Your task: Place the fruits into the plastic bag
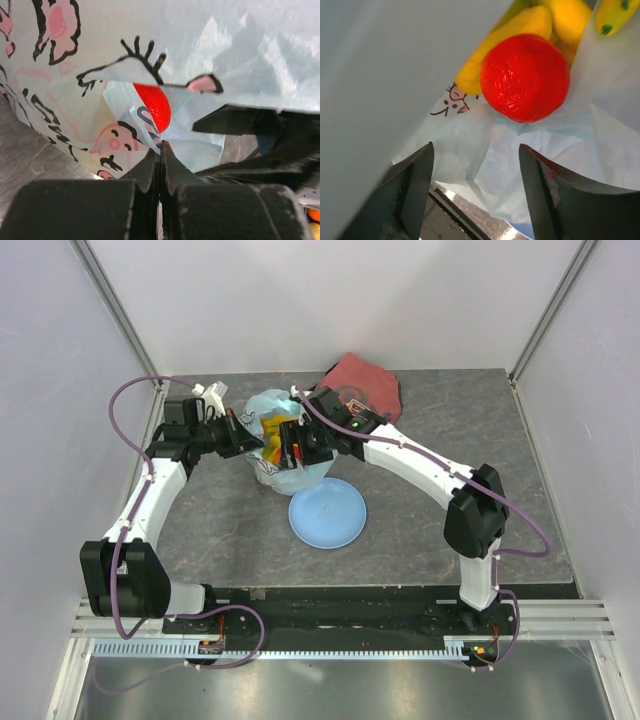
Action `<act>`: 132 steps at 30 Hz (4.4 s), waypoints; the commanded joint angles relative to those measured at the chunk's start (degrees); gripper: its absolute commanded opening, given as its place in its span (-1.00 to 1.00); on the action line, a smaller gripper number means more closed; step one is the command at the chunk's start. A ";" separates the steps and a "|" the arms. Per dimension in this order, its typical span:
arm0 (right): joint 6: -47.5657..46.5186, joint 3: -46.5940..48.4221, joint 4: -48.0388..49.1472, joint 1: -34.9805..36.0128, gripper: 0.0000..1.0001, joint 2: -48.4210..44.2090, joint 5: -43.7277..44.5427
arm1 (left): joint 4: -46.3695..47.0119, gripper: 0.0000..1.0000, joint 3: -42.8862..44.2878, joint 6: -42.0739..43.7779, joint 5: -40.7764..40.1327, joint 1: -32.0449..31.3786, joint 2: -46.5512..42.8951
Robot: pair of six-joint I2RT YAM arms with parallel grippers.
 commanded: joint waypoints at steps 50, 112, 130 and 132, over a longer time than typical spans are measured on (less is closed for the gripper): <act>-5.54 -0.68 17.47 -13.64 -1.00 -5.84 -19.15 | 5.77 0.98 29.65 25.13 -10.30 -14.01 9.05; -0.09 2.13 30.13 -16.18 -0.42 1.89 -16.52 | 6.47 -0.37 10.23 7.31 -40.20 -1.45 -9.31; -5.97 -6.11 27.67 -19.61 0.96 -13.22 -8.80 | -1.78 0.97 9.44 -2.97 -43.69 -1.45 -23.53; -7.20 -10.42 27.23 -21.19 0.96 -16.73 -6.60 | -3.71 0.97 8.91 -3.33 -48.69 -1.45 -25.04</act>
